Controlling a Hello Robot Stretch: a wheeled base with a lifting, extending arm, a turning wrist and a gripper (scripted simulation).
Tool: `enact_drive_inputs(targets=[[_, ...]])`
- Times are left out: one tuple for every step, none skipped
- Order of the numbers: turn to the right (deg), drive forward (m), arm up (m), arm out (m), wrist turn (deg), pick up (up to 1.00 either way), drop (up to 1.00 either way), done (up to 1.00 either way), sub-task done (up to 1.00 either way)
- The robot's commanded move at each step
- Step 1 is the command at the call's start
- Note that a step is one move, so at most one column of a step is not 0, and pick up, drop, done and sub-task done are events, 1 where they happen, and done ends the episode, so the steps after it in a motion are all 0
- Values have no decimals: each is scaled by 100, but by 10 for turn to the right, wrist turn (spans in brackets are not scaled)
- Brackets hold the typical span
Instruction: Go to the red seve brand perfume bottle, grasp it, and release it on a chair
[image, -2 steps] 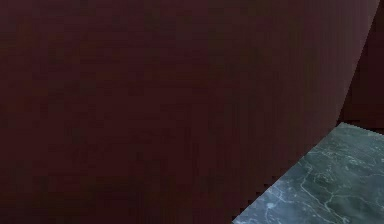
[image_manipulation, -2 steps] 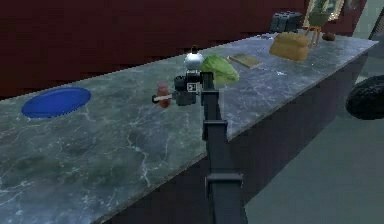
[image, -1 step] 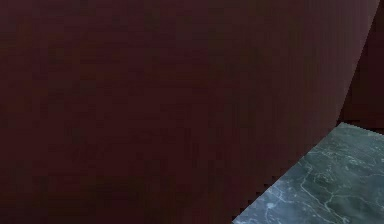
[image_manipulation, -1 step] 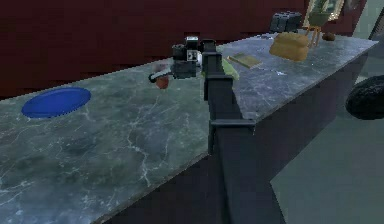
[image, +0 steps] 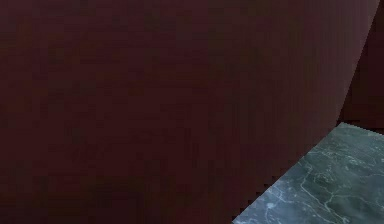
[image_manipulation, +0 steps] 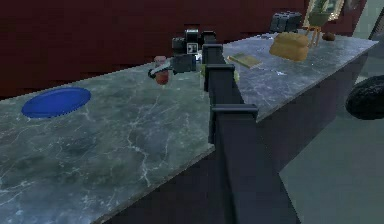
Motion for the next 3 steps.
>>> enact_drive_inputs(targets=[[0, 0, 0, 0, -450, 0, 0, 0, 0], [0, 0, 0, 0, -450, 0, 0, 0, 0], [0, 0, 0, 0, -150, 0, 0, 0, 0]])
